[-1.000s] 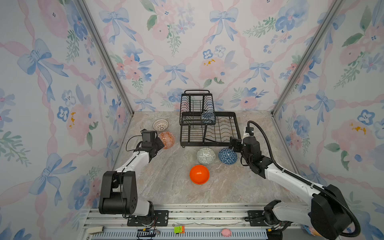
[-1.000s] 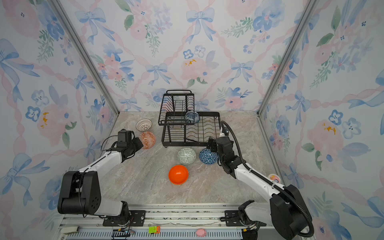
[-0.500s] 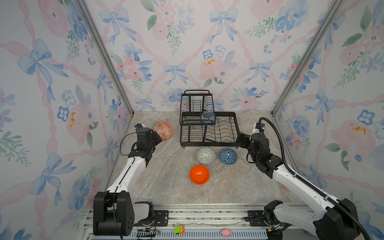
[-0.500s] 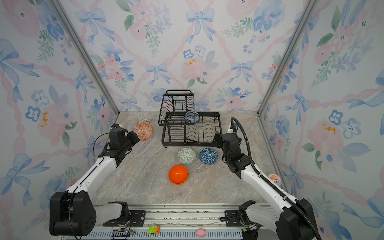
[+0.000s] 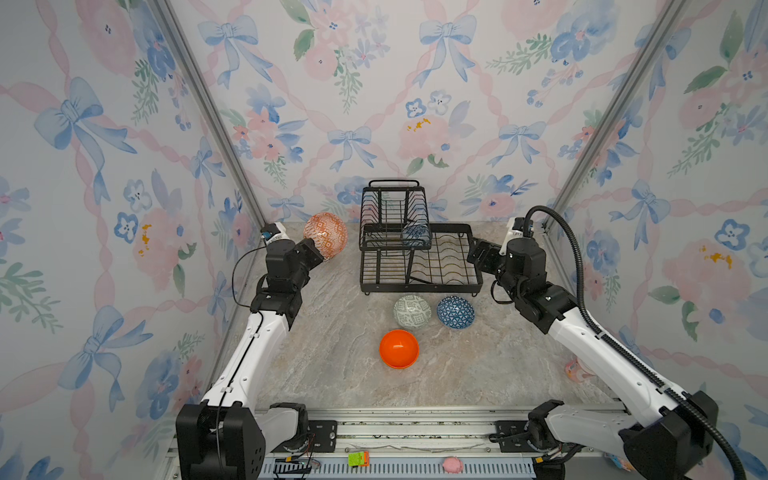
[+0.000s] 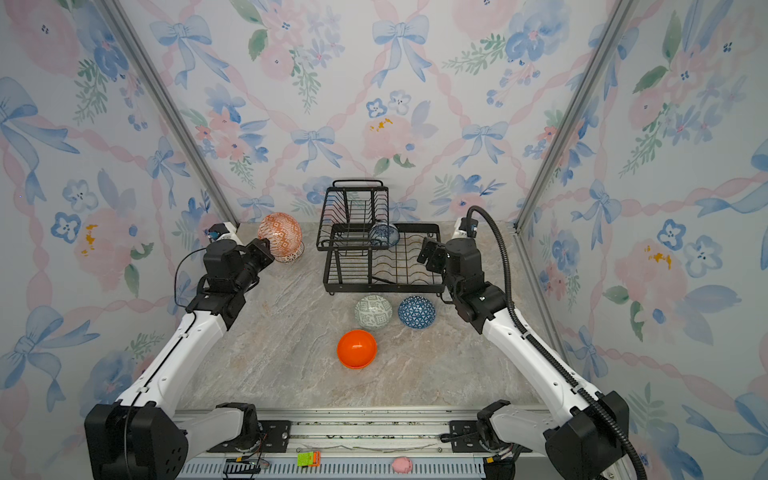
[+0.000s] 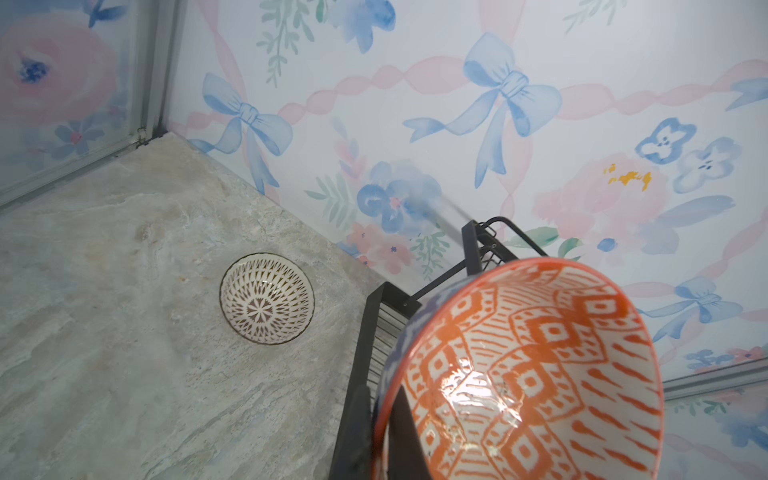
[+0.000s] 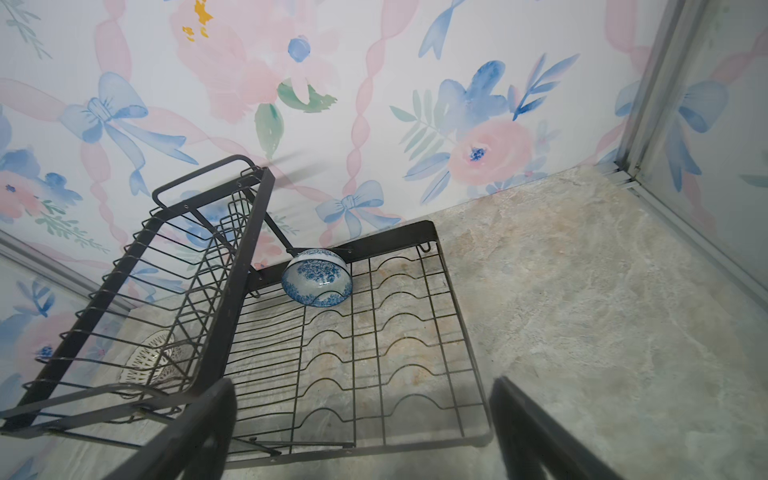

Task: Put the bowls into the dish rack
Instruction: 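Lift the orange bowl toward the rack with left gripper while right approaches, then pass the orange bowl from the left gripper to the right gripper above the rack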

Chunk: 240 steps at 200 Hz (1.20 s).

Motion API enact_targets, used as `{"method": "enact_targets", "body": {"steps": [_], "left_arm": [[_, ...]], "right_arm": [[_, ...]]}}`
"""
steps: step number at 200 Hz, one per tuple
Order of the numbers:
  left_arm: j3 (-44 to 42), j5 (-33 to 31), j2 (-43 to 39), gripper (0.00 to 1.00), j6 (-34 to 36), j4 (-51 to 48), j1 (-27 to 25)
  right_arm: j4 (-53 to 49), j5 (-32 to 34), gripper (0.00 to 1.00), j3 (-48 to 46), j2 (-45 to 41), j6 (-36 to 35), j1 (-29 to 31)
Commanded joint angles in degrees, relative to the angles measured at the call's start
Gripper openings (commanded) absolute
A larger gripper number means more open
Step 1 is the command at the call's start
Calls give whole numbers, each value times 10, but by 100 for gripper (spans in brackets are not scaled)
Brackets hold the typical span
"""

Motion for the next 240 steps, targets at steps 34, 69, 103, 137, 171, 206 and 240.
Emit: {"method": "enact_targets", "body": {"steps": [34, 69, 103, 137, 171, 206, 240], "left_arm": [[77, -79, 32, 0, 37, 118, -117], [103, -135, 71, 0, 68, 158, -183], [116, -206, 108, 0, 106, 201, -241], [128, -256, 147, 0, 121, 242, -278], [135, -304, 178, 0, 172, 298, -318], [137, -345, 209, 0, 211, 354, -345], [140, -362, 230, 0, 242, 396, -361]], "right_arm": [[-3, -64, 97, 123, 36, 123, 18], [43, -105, 97, 178, 63, 190, 58], [56, -106, 97, 228, 94, 251, 94], [108, -138, 97, 262, 130, 316, 114], [112, -147, 98, 292, 158, 379, 121], [145, -161, 97, 296, 181, 446, 123], [175, -183, 94, 298, 202, 491, 120]]}}
